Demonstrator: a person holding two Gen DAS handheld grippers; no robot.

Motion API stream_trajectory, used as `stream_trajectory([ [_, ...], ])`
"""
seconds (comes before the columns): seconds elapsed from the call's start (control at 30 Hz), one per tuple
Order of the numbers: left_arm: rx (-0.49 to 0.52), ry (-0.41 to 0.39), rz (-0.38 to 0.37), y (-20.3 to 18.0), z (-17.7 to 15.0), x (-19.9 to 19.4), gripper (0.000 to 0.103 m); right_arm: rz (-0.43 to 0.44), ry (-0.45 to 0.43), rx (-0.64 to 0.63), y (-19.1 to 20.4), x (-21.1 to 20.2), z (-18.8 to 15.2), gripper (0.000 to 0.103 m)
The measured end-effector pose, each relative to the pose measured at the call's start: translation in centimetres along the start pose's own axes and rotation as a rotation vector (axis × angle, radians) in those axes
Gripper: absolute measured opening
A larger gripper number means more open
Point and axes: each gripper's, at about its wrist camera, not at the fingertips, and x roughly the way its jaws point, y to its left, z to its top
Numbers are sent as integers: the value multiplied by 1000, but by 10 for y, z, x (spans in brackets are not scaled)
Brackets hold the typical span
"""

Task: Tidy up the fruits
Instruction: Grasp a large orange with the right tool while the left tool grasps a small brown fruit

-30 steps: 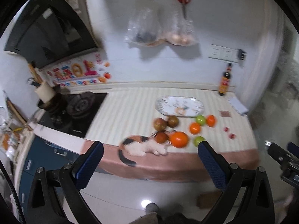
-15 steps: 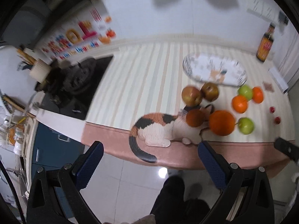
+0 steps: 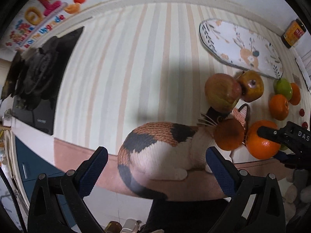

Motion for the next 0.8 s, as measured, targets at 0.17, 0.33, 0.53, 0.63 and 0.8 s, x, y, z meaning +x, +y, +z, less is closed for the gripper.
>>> stream_trajectory([
  [0.17, 43, 48, -75, -13, 10, 18, 103, -78, -4, -31, 5, -9, -1, 87],
  [0.33, 127, 86, -165, -52, 14, 33, 103, -121, -5, -64, 8, -14, 0, 87],
  [0.53, 212, 119, -193, -93, 18, 51, 90, -107, 12, -85, 15, -14, -4, 87],
  [0.63, 232, 134, -198, -103, 21, 60, 73, -95, 30, -87, 14, -14, -5, 87],
  [0.8, 254, 118, -206, -116, 24, 63, 53, -85, 50, -95, 20, -8, -8, 87],
])
